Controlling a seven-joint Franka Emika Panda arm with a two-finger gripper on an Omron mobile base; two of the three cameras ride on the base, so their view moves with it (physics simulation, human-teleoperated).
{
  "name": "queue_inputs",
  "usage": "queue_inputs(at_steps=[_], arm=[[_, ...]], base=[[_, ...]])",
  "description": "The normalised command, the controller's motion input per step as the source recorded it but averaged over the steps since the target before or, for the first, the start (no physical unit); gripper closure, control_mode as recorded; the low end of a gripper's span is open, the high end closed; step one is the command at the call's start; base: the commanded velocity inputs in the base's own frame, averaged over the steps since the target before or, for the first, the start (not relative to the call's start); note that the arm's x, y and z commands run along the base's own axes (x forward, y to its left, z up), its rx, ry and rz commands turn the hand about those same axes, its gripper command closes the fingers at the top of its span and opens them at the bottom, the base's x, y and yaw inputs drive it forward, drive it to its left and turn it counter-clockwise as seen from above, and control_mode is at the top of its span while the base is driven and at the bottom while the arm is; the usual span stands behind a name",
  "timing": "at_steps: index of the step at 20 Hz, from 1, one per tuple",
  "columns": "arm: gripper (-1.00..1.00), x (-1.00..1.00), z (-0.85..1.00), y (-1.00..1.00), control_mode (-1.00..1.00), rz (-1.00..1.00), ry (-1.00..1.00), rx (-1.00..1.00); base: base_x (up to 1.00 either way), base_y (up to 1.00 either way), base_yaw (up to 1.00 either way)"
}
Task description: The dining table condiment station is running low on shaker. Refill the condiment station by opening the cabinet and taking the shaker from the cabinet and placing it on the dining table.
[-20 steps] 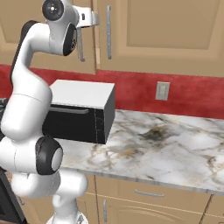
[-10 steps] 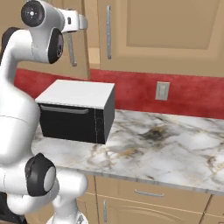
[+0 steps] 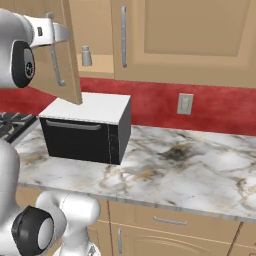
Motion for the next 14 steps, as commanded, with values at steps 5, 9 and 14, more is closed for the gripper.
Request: queue_inputs(at_steps=[5,9,14], arm=[[-1.0,-0.54,-0.2,0.84,-1.0,0.19,0.03,0.0],[-1.0,-0.84,-0.03,-0.69,-1.0,-0.03,-0.14,0.2],[-1.0,-0.98,-0.17,-1.0,-1.0,-0.04,-0.17,0.45]], base=[[0.0,0.0,0.0],[0.0,0.0,0.0],[0.0,0.0,0.0]])
